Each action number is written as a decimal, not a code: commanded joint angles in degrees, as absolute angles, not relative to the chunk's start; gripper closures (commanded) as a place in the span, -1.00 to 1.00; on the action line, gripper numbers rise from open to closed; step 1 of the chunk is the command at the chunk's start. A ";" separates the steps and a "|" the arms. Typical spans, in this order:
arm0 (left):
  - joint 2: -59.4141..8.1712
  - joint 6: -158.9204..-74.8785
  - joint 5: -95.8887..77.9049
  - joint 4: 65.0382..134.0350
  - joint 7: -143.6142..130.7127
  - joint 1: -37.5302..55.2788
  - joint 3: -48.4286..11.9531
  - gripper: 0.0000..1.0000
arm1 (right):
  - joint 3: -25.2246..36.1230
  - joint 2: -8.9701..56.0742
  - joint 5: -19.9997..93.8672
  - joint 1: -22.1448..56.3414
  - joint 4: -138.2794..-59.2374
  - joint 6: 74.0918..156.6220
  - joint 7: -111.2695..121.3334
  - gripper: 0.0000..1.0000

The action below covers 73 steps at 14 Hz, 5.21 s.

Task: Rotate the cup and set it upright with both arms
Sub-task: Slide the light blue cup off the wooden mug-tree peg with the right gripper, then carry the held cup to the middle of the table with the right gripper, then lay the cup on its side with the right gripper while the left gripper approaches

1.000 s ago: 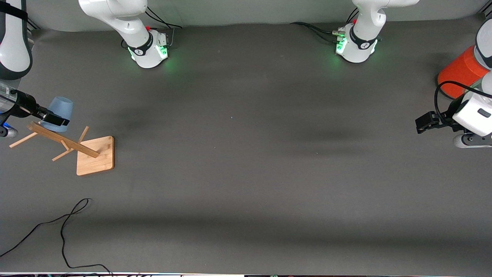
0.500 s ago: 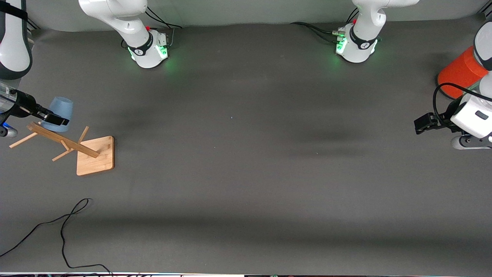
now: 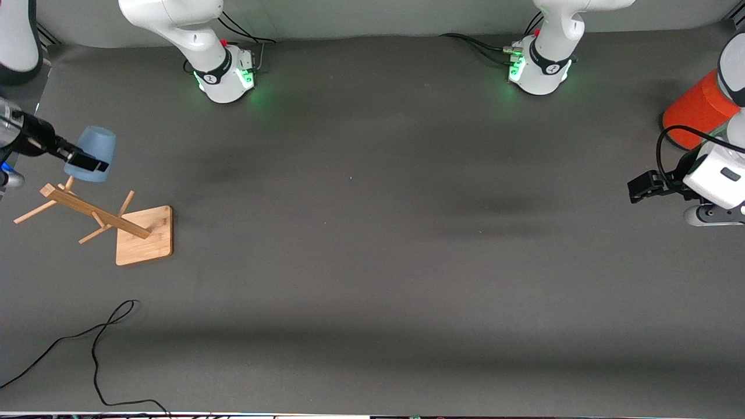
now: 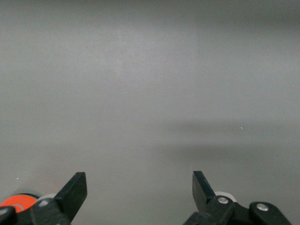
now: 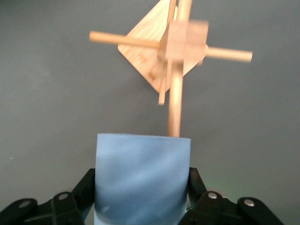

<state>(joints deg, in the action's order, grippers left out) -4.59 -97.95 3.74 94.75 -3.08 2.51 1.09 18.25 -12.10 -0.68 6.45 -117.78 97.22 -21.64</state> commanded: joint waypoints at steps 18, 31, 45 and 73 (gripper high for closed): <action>-3.87 -98.88 3.78 95.19 -2.11 2.29 1.23 -1.00 | 18.11 16.48 8.43 56.76 -84.15 97.73 -109.12 0.36; -4.31 -99.14 3.78 95.27 -2.11 2.29 1.23 -1.00 | 12.66 55.44 8.44 62.22 -58.45 114.34 -138.68 0.39; -5.01 -99.32 3.95 95.10 -2.02 2.20 1.41 -1.00 | 12.66 61.17 8.35 63.02 -58.27 118.21 -142.56 -1.00; -26.61 -90.88 16.50 72.87 -55.18 25.37 -22.59 -1.00 | 25.84 10.65 8.35 30.61 -79.96 79.01 -46.97 -1.00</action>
<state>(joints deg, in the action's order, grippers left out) -20.95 -92.86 12.31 78.65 -51.03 19.48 -22.88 26.23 14.94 8.17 34.46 -74.81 77.70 -54.62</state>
